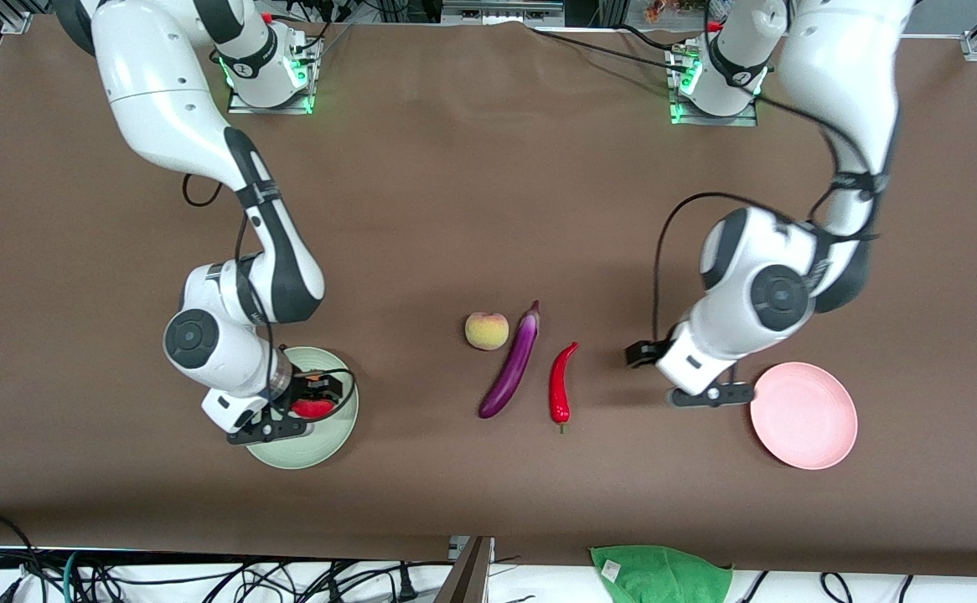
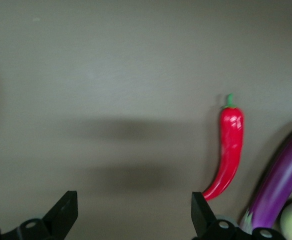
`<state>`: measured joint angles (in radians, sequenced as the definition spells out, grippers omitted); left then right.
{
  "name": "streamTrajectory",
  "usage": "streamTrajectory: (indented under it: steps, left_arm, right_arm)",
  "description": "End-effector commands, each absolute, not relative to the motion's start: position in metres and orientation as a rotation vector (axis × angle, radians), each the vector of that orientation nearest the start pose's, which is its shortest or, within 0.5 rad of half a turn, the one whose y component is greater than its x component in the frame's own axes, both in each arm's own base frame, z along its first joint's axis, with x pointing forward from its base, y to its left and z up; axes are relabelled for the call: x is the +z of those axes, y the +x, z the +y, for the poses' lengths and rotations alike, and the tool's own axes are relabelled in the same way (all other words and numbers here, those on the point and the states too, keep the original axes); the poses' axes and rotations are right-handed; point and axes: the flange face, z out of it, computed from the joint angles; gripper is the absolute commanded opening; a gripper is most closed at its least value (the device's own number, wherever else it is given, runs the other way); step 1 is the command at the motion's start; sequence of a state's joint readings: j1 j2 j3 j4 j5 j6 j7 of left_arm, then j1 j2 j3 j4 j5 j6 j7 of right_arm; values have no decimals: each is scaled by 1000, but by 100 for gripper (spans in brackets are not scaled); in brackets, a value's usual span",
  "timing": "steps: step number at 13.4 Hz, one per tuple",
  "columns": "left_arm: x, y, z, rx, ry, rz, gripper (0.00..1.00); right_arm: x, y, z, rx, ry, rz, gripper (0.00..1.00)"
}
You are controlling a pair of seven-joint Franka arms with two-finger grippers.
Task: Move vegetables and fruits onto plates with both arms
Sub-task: 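Carry the apple to the green plate while the left gripper reaches the chili, then release the apple, grasp the peach while the left gripper lifts the chili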
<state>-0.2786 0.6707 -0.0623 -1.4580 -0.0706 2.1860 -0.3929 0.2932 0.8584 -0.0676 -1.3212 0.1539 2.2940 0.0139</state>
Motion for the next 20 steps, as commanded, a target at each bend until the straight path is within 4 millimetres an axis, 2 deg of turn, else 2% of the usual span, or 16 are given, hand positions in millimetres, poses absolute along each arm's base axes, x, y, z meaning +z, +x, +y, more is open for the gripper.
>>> streamTrajectory:
  steps: [1,3,5,6,9,11,13,14,15,16,18,19,20]
  left_arm:
    - [286,702,-284,-124,-3263,-167,100]
    - [274,703,-314,-141,-3270,-134,100]
    - [259,704,-334,-175,-3261,-95,100]
    - [249,701,-345,-206,-3245,-51,100]
    - [228,701,-350,-263,-3250,-65,100]
    - [215,700,-352,-270,-3252,-59,100]
    - [205,700,-351,-295,-3224,-14,91]
    - [197,699,-351,-310,-3218,-5,81]
    - [191,698,-351,-309,-3220,-11,63]
    - [187,698,-351,-302,-3219,-14,52]
    - [176,690,-361,-282,-3221,-71,49]
    - [170,689,-362,-287,-3224,-94,37]
    - [168,689,-362,-289,-3225,-96,34]
  right_arm:
    - [244,730,187,-186,-2998,-201,100]
    - [272,723,204,-123,-2947,-102,100]
    - [296,719,232,-55,-2934,35,100]
    - [308,713,257,-38,-2926,116,100]
    - [313,673,356,1,-2898,368,100]
    - [308,647,408,-17,-2855,510,100]
    - [301,622,451,-38,-2823,591,100]
    - [292,615,454,-18,-2828,621,100]
    - [284,608,458,-5,-2833,625,100]
    - [273,603,458,7,-2841,637,100]
    - [250,590,460,5,-2838,668,100]
    - [234,576,467,-10,-2831,678,100]
    - [219,566,471,-26,-2816,710,100]
